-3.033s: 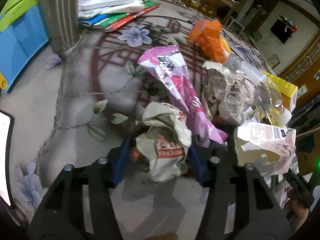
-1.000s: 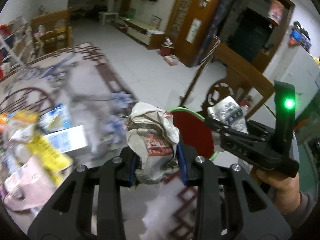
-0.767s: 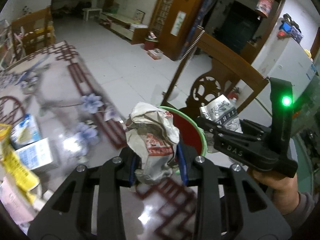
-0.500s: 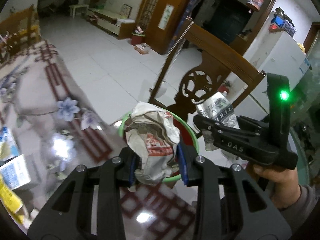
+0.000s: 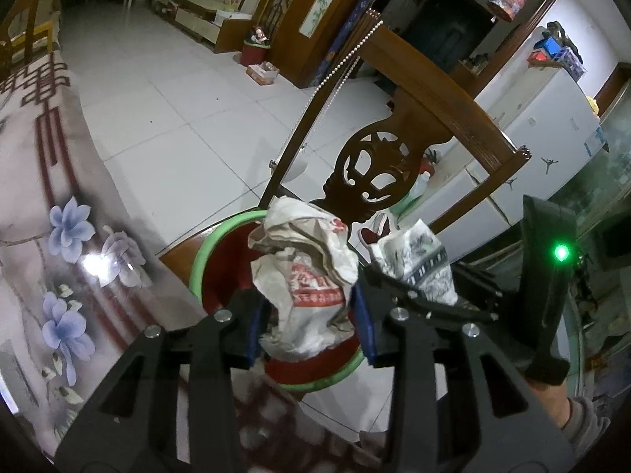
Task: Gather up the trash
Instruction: 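Carry both items to the red bin and release them from both grippers, then move both open grippers back over the trash on the table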
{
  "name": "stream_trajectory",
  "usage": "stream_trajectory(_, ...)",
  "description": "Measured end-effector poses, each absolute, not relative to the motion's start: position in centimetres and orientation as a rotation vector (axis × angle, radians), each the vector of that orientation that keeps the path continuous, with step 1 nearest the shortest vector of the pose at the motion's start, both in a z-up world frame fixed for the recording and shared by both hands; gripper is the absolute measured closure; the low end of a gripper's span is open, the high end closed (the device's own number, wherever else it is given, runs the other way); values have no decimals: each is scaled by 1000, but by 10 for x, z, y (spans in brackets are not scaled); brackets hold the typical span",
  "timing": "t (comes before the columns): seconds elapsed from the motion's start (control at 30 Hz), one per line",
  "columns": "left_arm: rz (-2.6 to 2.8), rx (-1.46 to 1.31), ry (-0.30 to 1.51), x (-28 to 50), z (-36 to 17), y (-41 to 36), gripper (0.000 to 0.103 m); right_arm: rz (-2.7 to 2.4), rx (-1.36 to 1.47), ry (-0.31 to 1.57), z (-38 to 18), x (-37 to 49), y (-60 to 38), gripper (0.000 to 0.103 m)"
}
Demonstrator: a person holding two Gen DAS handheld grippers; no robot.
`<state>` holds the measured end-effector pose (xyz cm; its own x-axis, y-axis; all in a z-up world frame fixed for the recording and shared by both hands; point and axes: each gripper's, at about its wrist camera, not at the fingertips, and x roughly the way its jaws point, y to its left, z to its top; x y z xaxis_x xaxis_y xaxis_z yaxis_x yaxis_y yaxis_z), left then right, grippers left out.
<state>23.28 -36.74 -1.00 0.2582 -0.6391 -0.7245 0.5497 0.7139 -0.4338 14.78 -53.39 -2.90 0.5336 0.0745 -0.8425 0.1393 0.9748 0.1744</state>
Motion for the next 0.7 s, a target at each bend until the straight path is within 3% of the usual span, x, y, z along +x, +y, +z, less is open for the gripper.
stream_trajectory(0.03, -810, -103, 1036, 234, -11, -369, 66, -38, 232, 1014, -30, 148, -534, 56)
stream_trajectory(0.1, -812, -114, 1046, 235, -13, -371, 55, -32, 232, 1020, -31, 148, -533, 52)
stream_trajectory(0.13, -805, -115, 1046, 236, -14, -371, 42, -39, 234, 1019, -31, 148, -534, 38)
stream_trajectory(0.23, -792, -123, 1044, 238, -14, -372, 31, -49, 237, 990, -26, 147, -533, 24)
stream_trajectory(0.33, -759, -139, 1027, 238, -11, -368, 12, -56, 229, 989, -26, 147, -533, 16)
stream_trajectory(0.43, -736, -155, 1014, 238, -5, -360, 6, -55, 227, 991, -26, 148, -532, 13)
stream_trajectory(0.53, -701, -156, 993, 235, 4, -347, 6, -54, 227, 977, -23, 147, -529, 7)
stream_trajectory(0.7, -645, -143, 974, 225, 14, -324, 6, -52, 230, 965, -17, 145, -519, 7)
